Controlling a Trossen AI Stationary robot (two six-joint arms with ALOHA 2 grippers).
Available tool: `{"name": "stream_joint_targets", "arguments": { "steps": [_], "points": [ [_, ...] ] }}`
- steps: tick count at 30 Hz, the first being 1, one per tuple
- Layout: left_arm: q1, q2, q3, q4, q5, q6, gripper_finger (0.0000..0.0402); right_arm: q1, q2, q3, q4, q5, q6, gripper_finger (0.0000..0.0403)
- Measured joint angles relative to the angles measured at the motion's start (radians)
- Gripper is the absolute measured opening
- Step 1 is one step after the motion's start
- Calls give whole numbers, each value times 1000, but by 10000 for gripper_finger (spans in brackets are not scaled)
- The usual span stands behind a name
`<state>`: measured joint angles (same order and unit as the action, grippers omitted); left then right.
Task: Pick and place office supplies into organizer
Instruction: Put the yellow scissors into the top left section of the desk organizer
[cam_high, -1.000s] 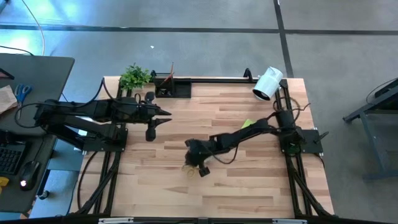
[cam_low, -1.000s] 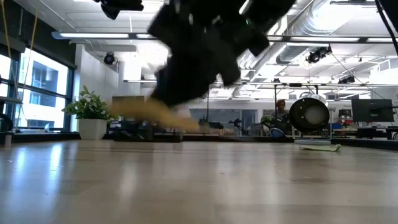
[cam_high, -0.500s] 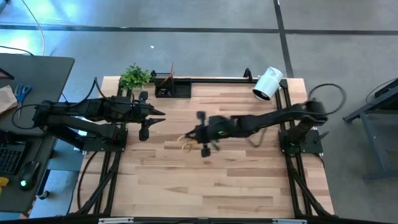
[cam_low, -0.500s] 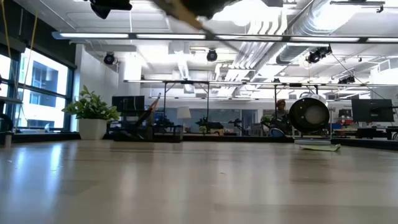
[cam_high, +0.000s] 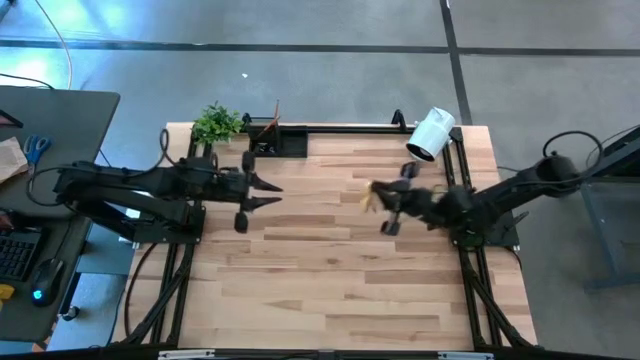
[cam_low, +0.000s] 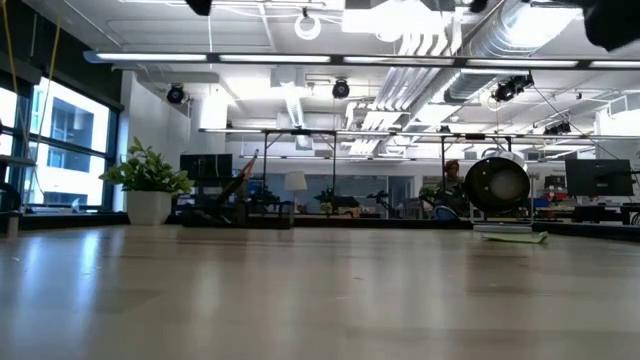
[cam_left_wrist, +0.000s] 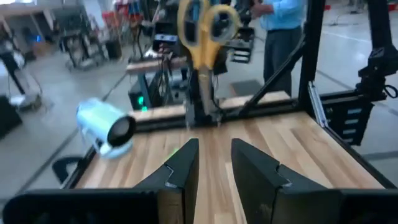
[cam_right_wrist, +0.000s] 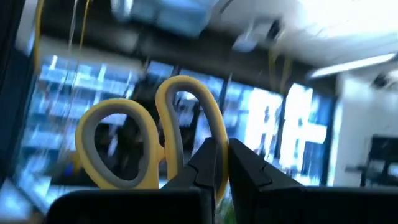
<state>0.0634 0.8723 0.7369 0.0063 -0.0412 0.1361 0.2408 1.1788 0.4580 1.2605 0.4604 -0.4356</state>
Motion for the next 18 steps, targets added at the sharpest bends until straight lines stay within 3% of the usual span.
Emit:
{"name": "stream_joint_targets", "arguments": {
  "steps": [6,13,18],
  "points": [
    [2,166,-37,309,8,37,83,0,-29,-103,151,59,-11,9],
    [2,439,-39,651,15,36,83,-17,78,-64,137,210,-42,9],
    [2,528,-37,777,-22,40,83,-9,150,-14,138,365,-152,9]
  ]
}}
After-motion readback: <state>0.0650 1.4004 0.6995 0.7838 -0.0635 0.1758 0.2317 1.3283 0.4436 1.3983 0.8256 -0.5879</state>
